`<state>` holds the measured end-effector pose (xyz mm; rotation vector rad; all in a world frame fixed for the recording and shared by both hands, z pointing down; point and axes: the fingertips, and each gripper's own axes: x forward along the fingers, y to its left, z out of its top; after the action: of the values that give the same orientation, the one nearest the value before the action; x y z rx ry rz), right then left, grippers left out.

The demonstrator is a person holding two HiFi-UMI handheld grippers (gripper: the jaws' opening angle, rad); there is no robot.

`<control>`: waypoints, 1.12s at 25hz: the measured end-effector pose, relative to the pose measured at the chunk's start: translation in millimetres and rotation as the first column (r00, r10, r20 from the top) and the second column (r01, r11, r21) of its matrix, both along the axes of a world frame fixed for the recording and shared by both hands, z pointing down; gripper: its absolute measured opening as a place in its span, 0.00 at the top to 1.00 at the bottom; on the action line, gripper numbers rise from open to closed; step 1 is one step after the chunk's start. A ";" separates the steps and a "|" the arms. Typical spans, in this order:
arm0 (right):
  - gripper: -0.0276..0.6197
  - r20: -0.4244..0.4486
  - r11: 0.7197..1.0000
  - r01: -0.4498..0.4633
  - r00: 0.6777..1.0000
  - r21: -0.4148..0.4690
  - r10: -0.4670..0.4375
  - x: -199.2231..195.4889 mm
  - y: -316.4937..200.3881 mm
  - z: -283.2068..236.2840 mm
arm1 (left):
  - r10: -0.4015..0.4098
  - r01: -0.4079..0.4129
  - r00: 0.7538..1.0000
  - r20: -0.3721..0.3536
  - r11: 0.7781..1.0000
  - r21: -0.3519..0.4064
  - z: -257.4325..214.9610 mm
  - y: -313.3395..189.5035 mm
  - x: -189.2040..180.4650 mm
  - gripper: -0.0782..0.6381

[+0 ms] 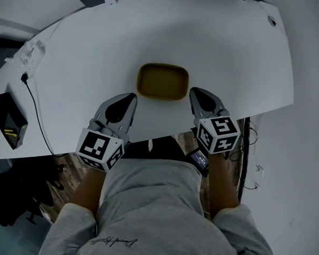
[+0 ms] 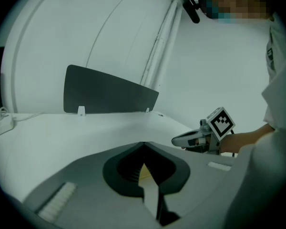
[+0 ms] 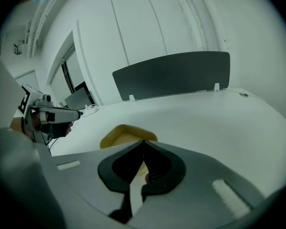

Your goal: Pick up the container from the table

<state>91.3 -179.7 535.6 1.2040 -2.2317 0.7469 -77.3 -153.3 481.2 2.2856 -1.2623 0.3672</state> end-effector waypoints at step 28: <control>0.84 -0.022 0.994 -0.025 0.999 -0.108 0.023 -1.6 -18.3 54.5 | 0.003 -0.003 1.000 0.001 0.998 -0.064 25.1 0.6 -1.9 0.89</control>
<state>89.7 -198.1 590.1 1.1828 -2.1344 0.8493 -79.2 -152.7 506.2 2.2342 -1.2299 0.4039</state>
